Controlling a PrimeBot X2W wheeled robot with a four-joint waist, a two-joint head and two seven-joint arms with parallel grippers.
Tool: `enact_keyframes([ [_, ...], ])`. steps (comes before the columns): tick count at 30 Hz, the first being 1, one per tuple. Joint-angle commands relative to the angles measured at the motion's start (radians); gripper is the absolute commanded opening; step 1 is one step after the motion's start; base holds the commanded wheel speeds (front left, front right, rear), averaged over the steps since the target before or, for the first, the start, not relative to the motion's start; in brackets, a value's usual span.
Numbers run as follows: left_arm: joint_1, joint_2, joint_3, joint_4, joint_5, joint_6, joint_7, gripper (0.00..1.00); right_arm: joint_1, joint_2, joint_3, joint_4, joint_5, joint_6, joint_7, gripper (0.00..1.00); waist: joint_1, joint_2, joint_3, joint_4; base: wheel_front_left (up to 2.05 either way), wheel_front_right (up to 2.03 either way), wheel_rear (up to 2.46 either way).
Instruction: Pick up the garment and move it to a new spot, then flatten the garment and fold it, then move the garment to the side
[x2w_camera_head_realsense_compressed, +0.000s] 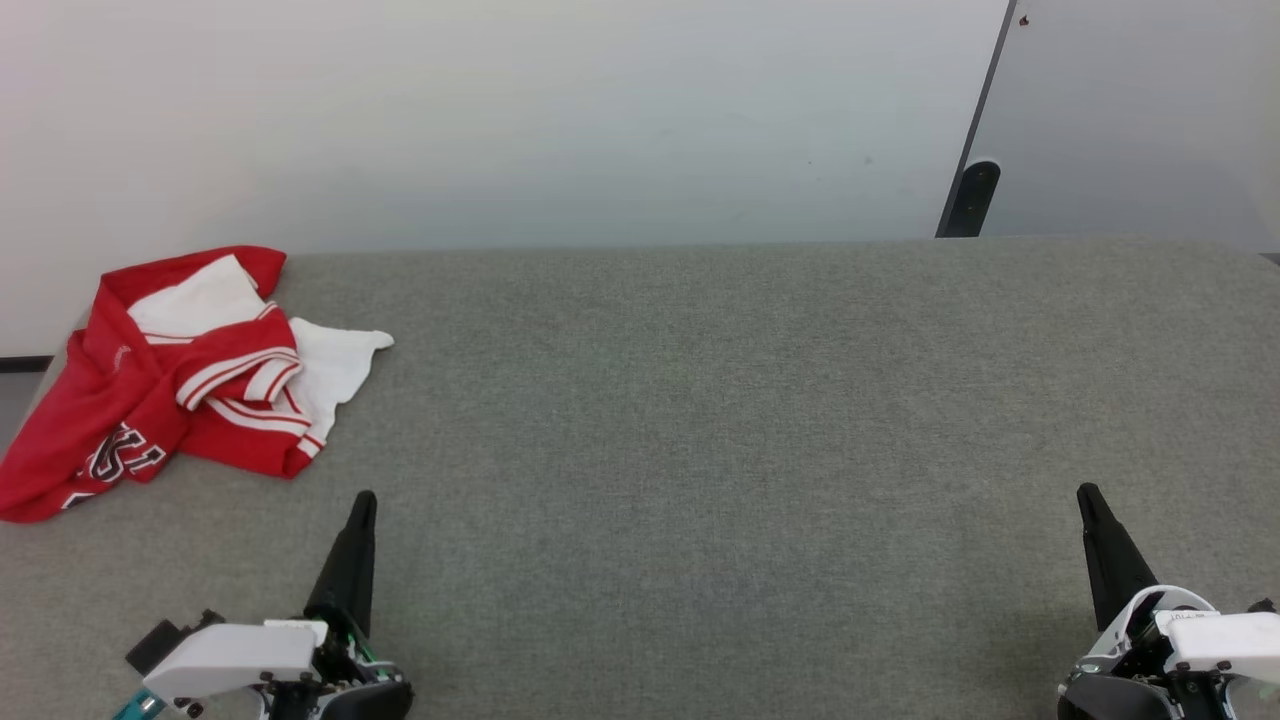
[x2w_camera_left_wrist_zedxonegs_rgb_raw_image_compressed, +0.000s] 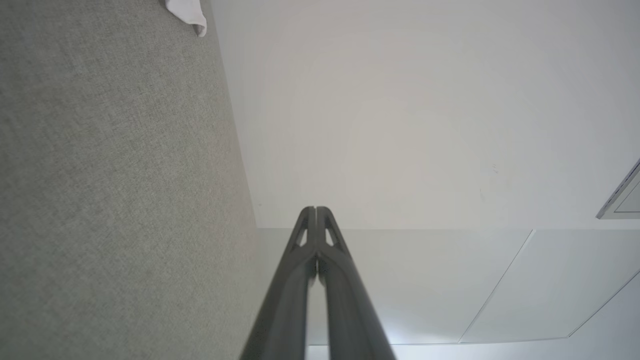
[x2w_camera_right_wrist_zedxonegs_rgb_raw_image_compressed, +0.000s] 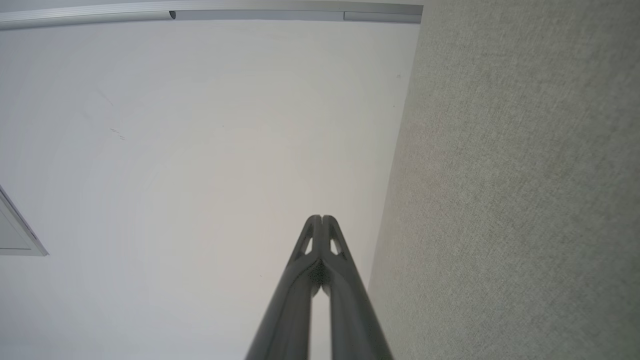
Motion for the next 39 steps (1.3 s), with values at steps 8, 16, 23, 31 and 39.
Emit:
enact_keyframes([
  [8, 0.035, -0.011, -0.004, 0.045, 0.000, 0.002, -0.001, 1.00, 0.038, 0.005, 0.002, 0.043, -0.001, 0.000, -0.001, 1.00, 0.0001, -0.0001, 0.000, 0.000, 0.00, 0.00, 0.00],
  [16, 0.046, -0.009, -0.029, 0.009, 0.002, 0.001, -0.031, 1.00, 0.037, 0.004, 0.040, 0.018, -0.021, 0.000, -0.034, 1.00, 0.0001, -0.0001, 0.000, -0.001, 0.00, 0.00, 0.00],
  [23, 0.055, -0.007, -0.047, -0.020, 0.006, 0.001, -0.055, 1.00, 0.035, 0.001, 0.070, 0.001, -0.041, 0.000, -0.062, 1.00, 0.0001, -0.0001, -0.001, -0.001, 0.00, 0.00, 0.00],
  [31, 0.066, -0.003, -0.064, -0.050, 0.011, 0.000, -0.081, 1.00, 0.033, -0.004, 0.103, -0.015, -0.064, 0.000, -0.091, 1.00, 0.0001, -0.0001, -0.002, -0.001, 0.00, 0.00, 0.00],
  [39, 0.075, 0.003, -0.083, -0.076, 0.025, 0.000, -0.106, 1.00, 0.030, -0.011, 0.133, -0.028, -0.094, 0.000, -0.120, 1.00, 0.0000, -0.0001, -0.003, -0.001, 0.00, 0.00, 0.00],
])
